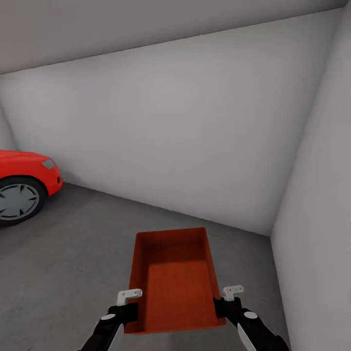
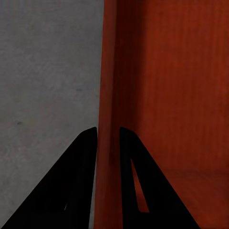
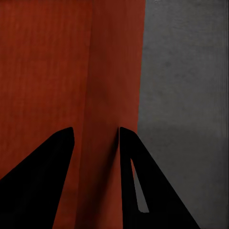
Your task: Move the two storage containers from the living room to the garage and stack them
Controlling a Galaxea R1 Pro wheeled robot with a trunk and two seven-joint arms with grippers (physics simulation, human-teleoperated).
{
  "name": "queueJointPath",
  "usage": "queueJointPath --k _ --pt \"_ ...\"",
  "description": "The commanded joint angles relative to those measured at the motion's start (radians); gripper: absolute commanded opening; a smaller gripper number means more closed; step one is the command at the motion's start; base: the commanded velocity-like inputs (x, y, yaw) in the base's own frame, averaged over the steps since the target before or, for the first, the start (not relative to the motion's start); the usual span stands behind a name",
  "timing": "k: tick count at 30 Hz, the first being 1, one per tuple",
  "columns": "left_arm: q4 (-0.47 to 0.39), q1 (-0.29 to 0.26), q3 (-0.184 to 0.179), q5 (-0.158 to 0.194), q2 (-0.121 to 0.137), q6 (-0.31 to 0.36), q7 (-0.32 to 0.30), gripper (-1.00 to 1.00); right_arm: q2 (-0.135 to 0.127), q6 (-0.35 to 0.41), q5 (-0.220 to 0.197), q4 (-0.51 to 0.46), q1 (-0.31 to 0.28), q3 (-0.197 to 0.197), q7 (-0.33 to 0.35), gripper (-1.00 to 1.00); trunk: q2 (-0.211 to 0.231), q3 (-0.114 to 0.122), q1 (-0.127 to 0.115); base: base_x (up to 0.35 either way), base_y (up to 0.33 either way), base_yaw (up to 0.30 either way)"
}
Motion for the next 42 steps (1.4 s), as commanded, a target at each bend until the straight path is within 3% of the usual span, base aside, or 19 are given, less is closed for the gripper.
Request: queueJointPath --k 1,34,42 --pt "-0.004 0.000 -0.003 -0.042 0.019 -0.041 0.039 -1.00 0.000 0.005 -0.034 0.001 -0.002 -0.005 0.059 -1.00 -0.002 -0.003 0.001 0.327 0.000 -0.271" --pt "-0.004 0.000 -0.003 -0.040 0.019 -0.041 0.039 -1.00 0.000 0.005 -0.033 0.001 -0.002 -0.005 0.059 -1.00 -0.002 -0.022 0.001 0.328 0.022 -0.269" --pt "-0.004 0.000 -0.003 -0.041 0.019 -0.041 0.039 -1.00 0.000 0.005 -0.031 0.001 -0.002 -0.005 0.059 -1.00 -0.002 -0.023 0.001 0.257 0.077 -0.058"
